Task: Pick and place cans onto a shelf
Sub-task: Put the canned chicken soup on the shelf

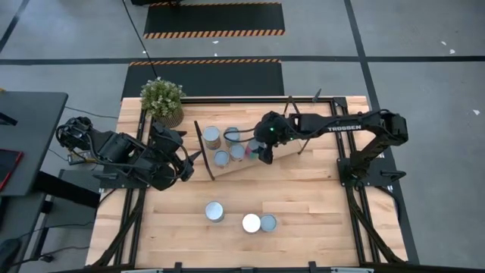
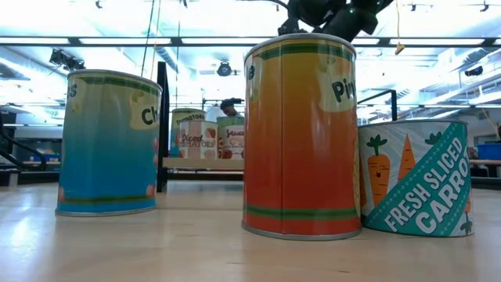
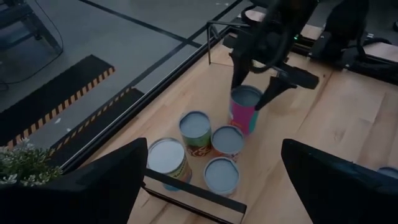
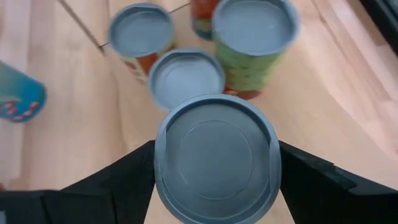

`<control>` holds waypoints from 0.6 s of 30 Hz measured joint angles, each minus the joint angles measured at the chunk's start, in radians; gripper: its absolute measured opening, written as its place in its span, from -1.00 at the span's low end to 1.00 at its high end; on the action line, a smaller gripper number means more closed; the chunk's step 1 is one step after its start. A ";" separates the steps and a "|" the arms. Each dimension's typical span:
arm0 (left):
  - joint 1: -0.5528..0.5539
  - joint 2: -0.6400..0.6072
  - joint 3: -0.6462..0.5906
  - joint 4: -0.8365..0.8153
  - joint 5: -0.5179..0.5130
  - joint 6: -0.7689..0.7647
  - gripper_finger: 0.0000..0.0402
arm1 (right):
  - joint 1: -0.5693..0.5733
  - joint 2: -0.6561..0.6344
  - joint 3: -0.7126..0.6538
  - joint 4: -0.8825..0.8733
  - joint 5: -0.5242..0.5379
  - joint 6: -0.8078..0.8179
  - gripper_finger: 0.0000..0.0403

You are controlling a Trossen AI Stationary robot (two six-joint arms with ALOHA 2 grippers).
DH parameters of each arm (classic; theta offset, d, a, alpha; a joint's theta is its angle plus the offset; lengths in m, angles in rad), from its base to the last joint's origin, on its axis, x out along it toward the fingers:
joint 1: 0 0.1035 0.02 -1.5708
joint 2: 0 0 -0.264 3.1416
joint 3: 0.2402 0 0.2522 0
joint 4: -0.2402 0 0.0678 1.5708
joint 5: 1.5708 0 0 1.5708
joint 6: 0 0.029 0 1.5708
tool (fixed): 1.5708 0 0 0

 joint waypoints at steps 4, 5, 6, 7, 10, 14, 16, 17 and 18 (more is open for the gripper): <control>0.000 0.000 0.000 -0.001 0.000 0.001 0.87 | 0.025 0.000 0.000 -0.003 0.007 -0.001 0.50; 0.000 0.000 0.000 -0.001 0.001 0.006 0.87 | 0.027 0.000 0.000 -0.013 0.022 -0.007 0.50; 0.000 0.000 0.000 -0.001 0.005 0.009 0.87 | 0.026 0.000 0.000 -0.027 0.047 -0.011 0.50; 0.000 0.000 0.000 -0.001 0.012 0.012 0.87 | 0.018 0.000 0.000 -0.039 0.068 -0.015 0.50; 0.000 0.000 0.000 -0.001 0.035 0.015 0.87 | -0.025 0.000 0.000 -0.034 0.077 -0.029 0.50; 0.000 0.000 0.000 -0.001 0.044 0.016 0.87 | -0.083 0.000 0.000 -0.003 0.074 -0.064 0.50; 0.000 0.000 0.000 -0.001 0.044 0.016 0.87 | -0.107 0.000 0.000 0.013 0.072 -0.079 0.50; 0.002 0.000 0.000 -0.001 0.044 0.016 0.87 | -0.117 0.000 0.000 0.017 0.067 -0.082 0.50; 0.005 0.000 0.000 -0.001 0.045 0.016 0.87 | -0.125 0.000 0.000 0.020 0.057 -0.082 0.50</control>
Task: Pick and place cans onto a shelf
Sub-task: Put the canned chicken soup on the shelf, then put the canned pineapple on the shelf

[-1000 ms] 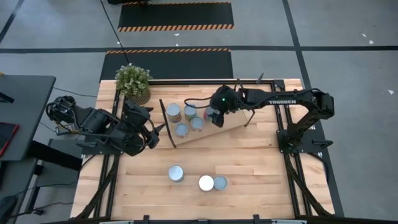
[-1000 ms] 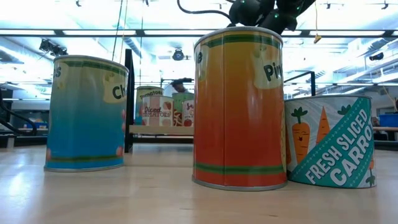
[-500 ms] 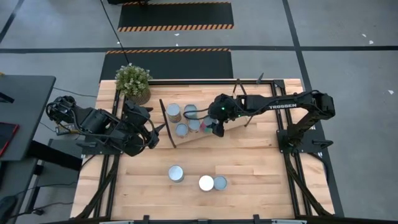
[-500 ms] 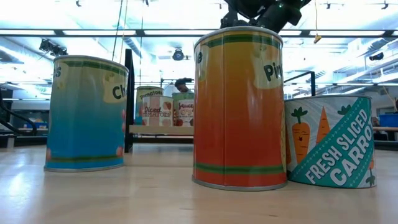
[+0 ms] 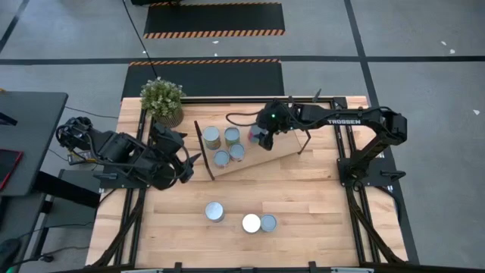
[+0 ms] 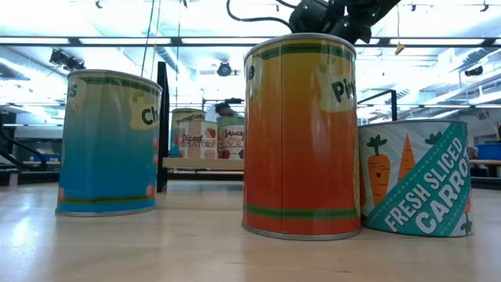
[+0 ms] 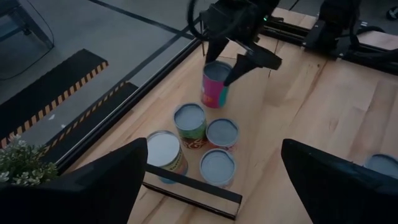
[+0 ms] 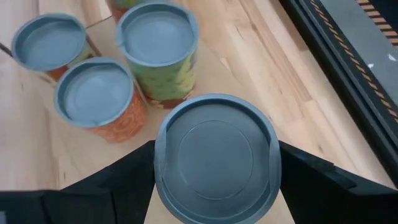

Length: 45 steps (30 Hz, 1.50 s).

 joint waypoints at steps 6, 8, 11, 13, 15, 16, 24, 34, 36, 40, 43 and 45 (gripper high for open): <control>0.028 0.000 0.000 0.000 0.000 0.013 0.87 | -0.010 0.056 0.065 -0.032 -0.031 0.034 0.50; 0.039 0.000 0.000 0.000 0.001 0.013 0.87 | -0.008 0.110 0.122 -0.057 -0.031 0.026 0.50; 0.049 0.000 0.000 0.000 0.018 0.013 0.87 | -0.008 0.190 0.195 -0.113 -0.031 0.018 0.50; 0.050 0.000 0.000 0.000 0.035 0.010 0.87 | -0.008 0.228 0.235 -0.141 -0.031 0.013 0.50; 0.050 0.000 0.000 0.000 0.049 0.007 0.87 | -0.008 0.250 0.266 -0.170 -0.032 0.000 0.50; 0.050 0.000 0.000 0.000 0.056 0.006 0.87 | -0.008 0.259 0.276 -0.171 -0.033 -0.007 0.50; 0.050 0.000 0.000 0.000 0.065 0.007 0.87 | -0.016 0.263 0.278 -0.161 -0.036 -0.035 0.56; 0.050 0.000 0.000 0.000 0.066 0.010 0.87 | -0.030 0.256 0.274 -0.188 -0.036 -0.083 0.88; 0.049 0.000 0.000 0.000 0.073 0.010 0.87 | -0.030 0.241 0.274 -0.197 -0.031 -0.083 0.92; 0.049 0.000 0.000 0.000 0.113 0.025 0.87 | -0.029 0.212 0.275 -0.228 -0.027 -0.050 0.95; 0.049 0.000 0.000 0.000 0.139 0.030 0.87 | -0.027 0.185 0.275 -0.271 -0.024 -0.002 0.95; 0.049 0.000 0.000 0.000 0.149 0.031 0.87 | -0.019 0.164 0.275 -0.302 -0.006 0.025 0.95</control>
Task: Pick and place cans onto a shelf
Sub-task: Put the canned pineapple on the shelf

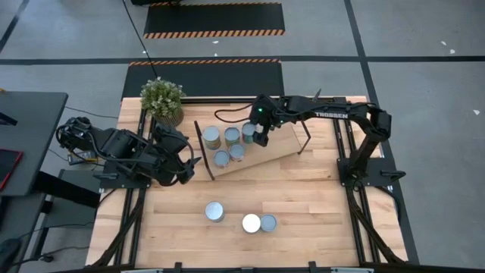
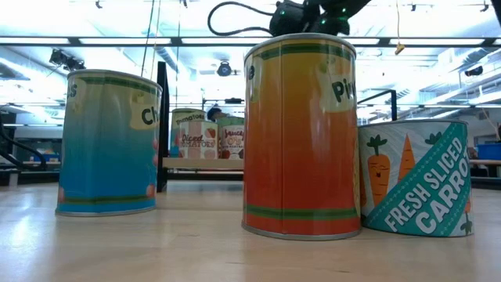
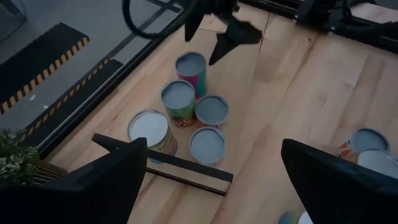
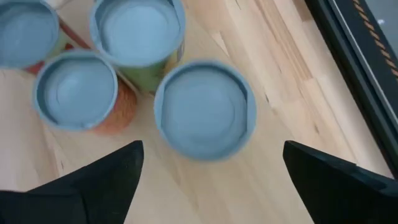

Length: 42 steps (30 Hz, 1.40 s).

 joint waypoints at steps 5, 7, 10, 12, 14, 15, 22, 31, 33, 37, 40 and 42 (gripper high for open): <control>0.000 0.000 0.000 0.000 0.012 0.022 0.87 | 0.021 -0.014 0.000 -0.048 0.064 -0.030 0.95; 0.000 0.000 0.000 0.000 0.027 0.036 0.87 | 0.016 -0.014 -0.002 -0.059 0.053 -0.033 0.95; 0.001 0.000 0.000 0.000 0.057 0.042 0.87 | 0.012 -0.014 -0.003 -0.100 0.049 -0.009 0.95; 0.001 0.000 0.000 0.000 0.064 0.038 0.87 | 0.036 -0.021 -0.003 -0.132 0.030 -0.003 0.94; 0.001 0.000 0.000 0.000 0.065 0.034 0.87 | 0.088 -0.022 -0.003 -0.136 -0.010 -0.001 0.91; 0.001 0.000 0.000 0.000 0.065 0.034 0.87 | 0.117 -0.022 -0.003 -0.143 -0.023 0.002 0.89; 0.001 0.000 0.000 0.000 0.091 0.047 0.87 | 0.333 -0.021 -0.004 -0.084 -0.022 0.187 0.77; 0.000 0.000 0.000 0.077 0.127 0.105 0.87 | 0.601 -0.015 -0.004 0.088 0.065 0.476 0.68; 0.000 0.000 0.000 0.098 0.153 0.124 0.87 | 0.645 -0.014 -0.004 0.114 0.092 0.532 0.66; 0.000 0.000 0.000 0.121 0.178 0.142 0.87 | 0.720 0.010 -0.002 0.120 0.131 0.609 0.64; 0.000 0.000 0.000 0.123 0.178 0.141 0.87 | 0.777 0.021 0.001 0.101 0.135 0.641 0.63; 0.000 0.000 0.000 0.126 0.178 0.139 0.87 | 0.813 0.030 0.001 0.054 0.134 0.635 0.63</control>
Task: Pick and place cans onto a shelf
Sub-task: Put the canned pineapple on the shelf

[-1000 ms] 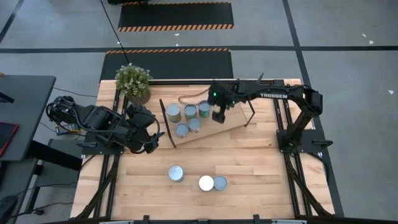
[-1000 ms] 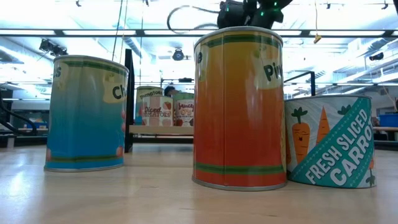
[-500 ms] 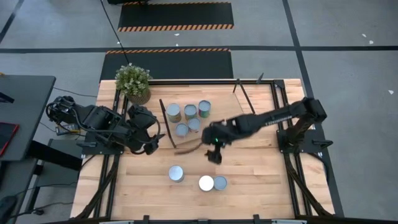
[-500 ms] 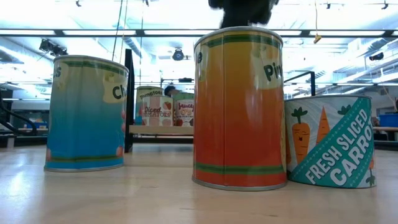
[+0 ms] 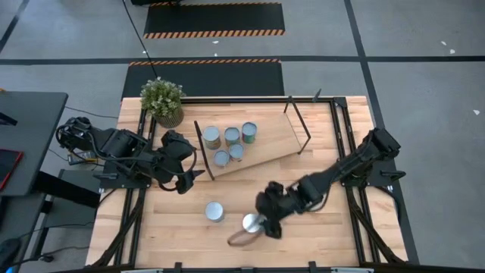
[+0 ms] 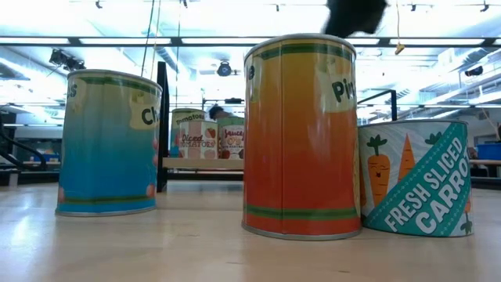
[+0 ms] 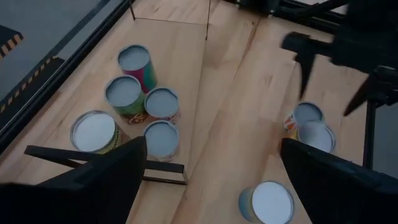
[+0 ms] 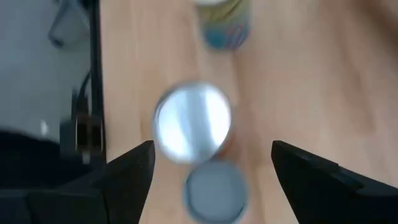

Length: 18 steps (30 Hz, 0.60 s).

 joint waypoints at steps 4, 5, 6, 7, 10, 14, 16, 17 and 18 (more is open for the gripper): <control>0.000 0.000 0.000 0.017 0.018 -0.003 0.87 | 0.053 0.009 -0.002 -0.085 0.009 -0.002 0.63; 0.000 0.000 0.000 0.020 0.019 -0.002 0.87 | 0.059 0.013 -0.003 -0.078 0.011 -0.001 0.64; 0.000 0.000 0.000 0.026 0.019 -0.002 0.87 | 0.065 0.018 -0.005 -0.089 0.009 -0.002 0.65; 0.000 0.000 0.000 0.031 0.018 -0.001 0.87 | 0.068 0.030 -0.006 -0.099 -0.001 -0.009 0.67; 0.000 0.000 0.000 0.034 0.019 0.012 0.87 | 0.061 0.066 -0.007 -0.068 -0.059 -0.052 0.77; 0.000 0.000 0.000 0.035 0.019 0.012 0.87 | 0.055 0.116 -0.006 0.033 -0.117 -0.129 0.95; 0.000 0.000 0.000 0.034 0.019 0.012 0.87 | 0.055 0.140 -0.006 0.040 -0.104 -0.146 0.96; 0.000 0.000 0.000 0.034 0.019 0.010 0.87 | 0.053 0.151 -0.006 0.034 -0.098 -0.154 0.95; 0.000 0.000 0.000 0.033 0.019 0.008 0.87 | 0.051 0.158 -0.007 0.034 -0.087 -0.163 0.94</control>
